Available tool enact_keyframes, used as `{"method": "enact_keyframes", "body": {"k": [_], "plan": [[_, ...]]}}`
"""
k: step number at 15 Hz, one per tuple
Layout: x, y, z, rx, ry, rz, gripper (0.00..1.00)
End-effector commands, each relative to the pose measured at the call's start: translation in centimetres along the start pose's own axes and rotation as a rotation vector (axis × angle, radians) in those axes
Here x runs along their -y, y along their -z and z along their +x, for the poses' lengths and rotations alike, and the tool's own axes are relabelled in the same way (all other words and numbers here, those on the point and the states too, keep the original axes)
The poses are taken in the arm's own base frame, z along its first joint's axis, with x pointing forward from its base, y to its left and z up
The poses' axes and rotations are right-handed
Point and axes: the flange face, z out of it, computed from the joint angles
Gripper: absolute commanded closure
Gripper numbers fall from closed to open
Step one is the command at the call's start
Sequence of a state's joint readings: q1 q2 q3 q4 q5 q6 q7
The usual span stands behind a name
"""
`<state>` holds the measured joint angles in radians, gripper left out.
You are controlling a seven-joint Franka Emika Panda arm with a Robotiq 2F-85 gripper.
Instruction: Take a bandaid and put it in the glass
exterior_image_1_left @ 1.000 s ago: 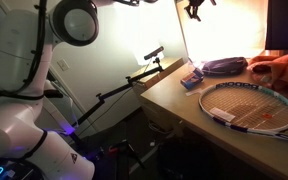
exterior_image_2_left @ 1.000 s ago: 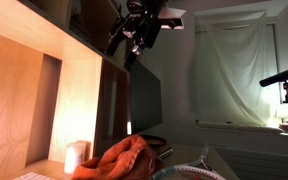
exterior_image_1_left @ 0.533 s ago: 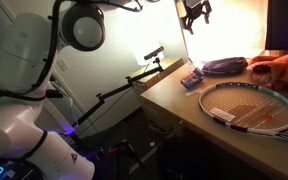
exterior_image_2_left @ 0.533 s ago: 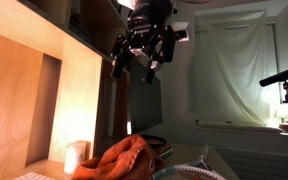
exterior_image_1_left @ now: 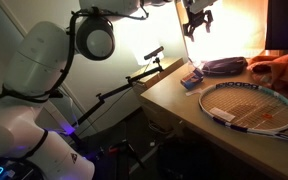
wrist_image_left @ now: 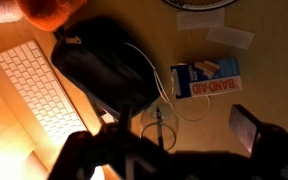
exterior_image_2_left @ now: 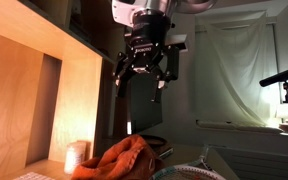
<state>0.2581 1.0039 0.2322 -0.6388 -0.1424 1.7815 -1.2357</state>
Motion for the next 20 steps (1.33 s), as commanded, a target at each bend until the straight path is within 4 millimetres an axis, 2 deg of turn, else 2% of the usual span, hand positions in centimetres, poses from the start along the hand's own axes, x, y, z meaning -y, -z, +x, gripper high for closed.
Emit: {"method": "enact_keyframes", "body": {"k": [1, 10, 17, 18, 20], "plan": [[-0.2, -0.5, 0.5, 0.026, 0.033, -0.010, 0.00], [0.7, -2.8, 0.6, 0.100, 0.037, 0.044, 0.00], [0.7, -3.5, 0.7, 0.078, 0.026, 0.045, 0.00], [0.9, -3.2, 0.8, 0.086, 0.022, 0.058, 0.00], [1.5, -3.9, 1.4, 0.123, 0.030, 0.078, 0.00]]}}
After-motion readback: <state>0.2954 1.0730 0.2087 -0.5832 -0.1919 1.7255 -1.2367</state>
